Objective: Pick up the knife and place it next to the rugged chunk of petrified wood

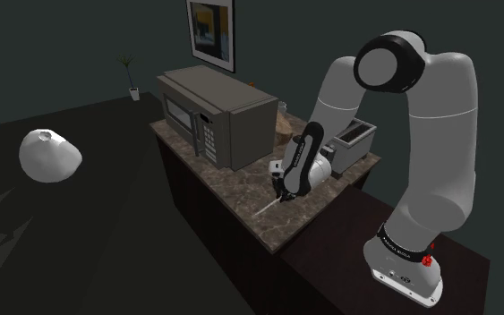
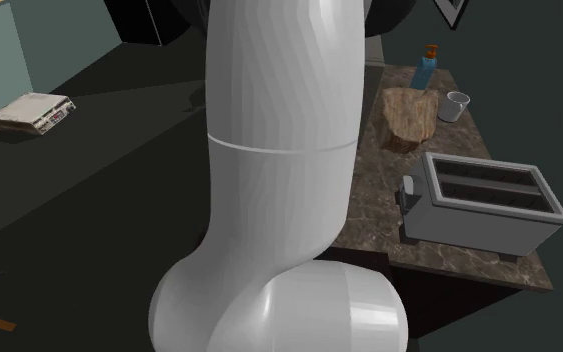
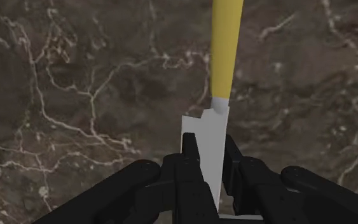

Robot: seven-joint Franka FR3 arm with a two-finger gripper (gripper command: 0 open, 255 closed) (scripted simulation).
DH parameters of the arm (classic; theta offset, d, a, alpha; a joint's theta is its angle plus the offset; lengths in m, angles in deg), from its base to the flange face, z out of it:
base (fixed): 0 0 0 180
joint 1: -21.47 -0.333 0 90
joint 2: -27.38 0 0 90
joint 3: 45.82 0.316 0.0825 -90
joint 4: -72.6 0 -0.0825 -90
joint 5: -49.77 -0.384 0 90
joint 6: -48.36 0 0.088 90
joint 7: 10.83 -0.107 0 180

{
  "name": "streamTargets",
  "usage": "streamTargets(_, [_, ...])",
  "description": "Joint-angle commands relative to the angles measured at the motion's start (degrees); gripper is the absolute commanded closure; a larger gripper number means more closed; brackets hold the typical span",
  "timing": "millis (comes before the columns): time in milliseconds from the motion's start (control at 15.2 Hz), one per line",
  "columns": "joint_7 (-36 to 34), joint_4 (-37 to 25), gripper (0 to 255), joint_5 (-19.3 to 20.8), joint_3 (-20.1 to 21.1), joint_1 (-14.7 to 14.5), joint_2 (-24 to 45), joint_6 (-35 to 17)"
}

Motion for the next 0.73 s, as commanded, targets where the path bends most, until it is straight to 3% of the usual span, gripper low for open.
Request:
streamTargets(0, [0.0, 0.0, 255, 0.0, 0.0, 0.0, 0.0, 0.0])
streamTargets(396, [0.0, 0.0, 255, 0.0, 0.0, 0.0, 0.0, 0.0])
streamTargets(660, [-0.1, 1.4, 255, -0.1, -1.3, -1.4, -4.4, 3.0])
